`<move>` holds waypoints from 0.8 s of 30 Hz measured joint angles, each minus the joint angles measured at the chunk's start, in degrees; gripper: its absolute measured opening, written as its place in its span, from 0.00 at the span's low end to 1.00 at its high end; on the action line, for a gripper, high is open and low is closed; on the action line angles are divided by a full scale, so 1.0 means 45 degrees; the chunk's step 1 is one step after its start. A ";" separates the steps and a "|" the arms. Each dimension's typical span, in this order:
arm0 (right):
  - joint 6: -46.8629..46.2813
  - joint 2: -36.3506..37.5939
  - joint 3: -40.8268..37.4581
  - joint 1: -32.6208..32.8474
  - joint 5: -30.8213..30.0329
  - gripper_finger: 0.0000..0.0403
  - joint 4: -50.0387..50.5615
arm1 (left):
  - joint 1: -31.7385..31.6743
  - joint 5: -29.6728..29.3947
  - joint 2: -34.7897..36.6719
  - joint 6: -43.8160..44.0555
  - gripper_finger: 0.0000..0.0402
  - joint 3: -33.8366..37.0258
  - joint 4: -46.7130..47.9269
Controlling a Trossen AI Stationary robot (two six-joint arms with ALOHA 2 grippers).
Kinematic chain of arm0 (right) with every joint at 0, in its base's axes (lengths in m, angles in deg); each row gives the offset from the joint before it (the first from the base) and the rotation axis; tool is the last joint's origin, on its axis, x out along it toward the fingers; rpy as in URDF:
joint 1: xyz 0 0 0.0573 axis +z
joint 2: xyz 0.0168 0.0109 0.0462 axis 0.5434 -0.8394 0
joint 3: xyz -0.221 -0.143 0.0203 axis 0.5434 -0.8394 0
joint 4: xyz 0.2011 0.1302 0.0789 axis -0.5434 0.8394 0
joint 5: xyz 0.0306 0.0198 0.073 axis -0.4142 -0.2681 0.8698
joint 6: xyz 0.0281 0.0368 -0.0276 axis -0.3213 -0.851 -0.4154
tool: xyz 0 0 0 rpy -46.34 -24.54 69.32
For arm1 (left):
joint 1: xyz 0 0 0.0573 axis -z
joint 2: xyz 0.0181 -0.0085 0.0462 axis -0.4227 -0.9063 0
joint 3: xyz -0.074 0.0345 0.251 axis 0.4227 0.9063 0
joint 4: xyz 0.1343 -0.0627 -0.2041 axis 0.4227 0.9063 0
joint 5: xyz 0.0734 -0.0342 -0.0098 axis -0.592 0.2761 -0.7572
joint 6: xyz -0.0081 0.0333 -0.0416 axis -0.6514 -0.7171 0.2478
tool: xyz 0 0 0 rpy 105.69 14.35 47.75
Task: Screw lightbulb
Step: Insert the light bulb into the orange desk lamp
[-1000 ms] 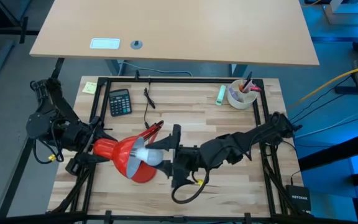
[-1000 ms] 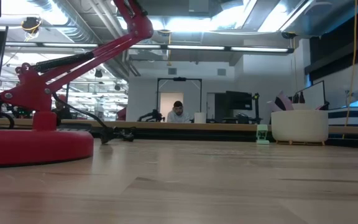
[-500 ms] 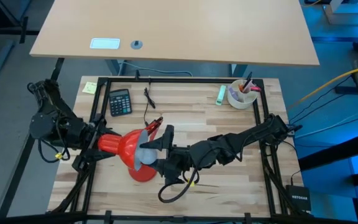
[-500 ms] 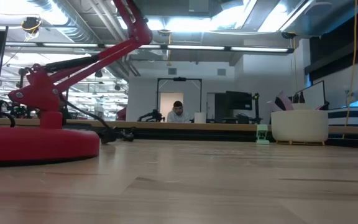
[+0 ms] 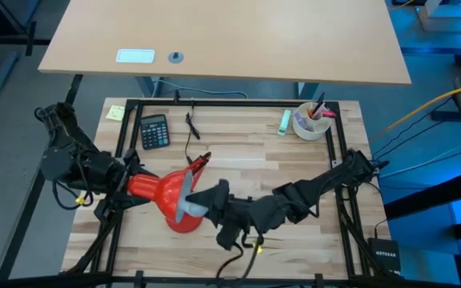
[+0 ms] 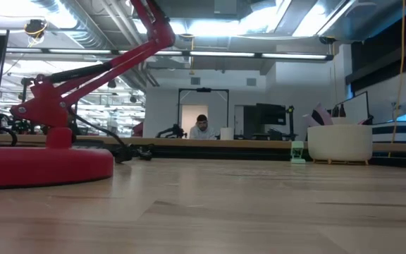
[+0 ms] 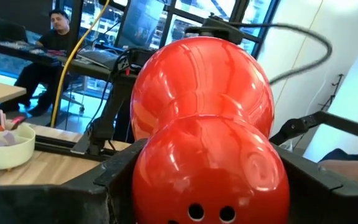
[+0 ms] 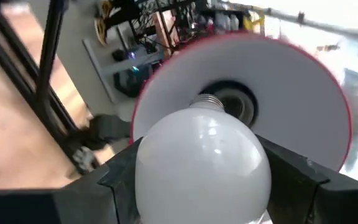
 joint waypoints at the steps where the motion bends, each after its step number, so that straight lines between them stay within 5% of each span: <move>1: 0.0570 -0.0016 0.0000 0.0031 -0.0041 0.62 -0.0067 | -0.0004 0.0059 -0.0008 0.0095 0.66 0.0003 0.0001; 7: 0.3638 -0.0030 0.0000 -0.0147 0.0707 0.62 -0.0348 | -0.0008 0.0277 -0.0013 0.0580 0.66 0.0015 0.0036; 24: 0.7513 -0.0248 -0.0005 -0.0496 0.0784 0.62 -0.0623 | -0.0008 0.0610 -0.0038 0.1765 0.66 0.0024 0.0166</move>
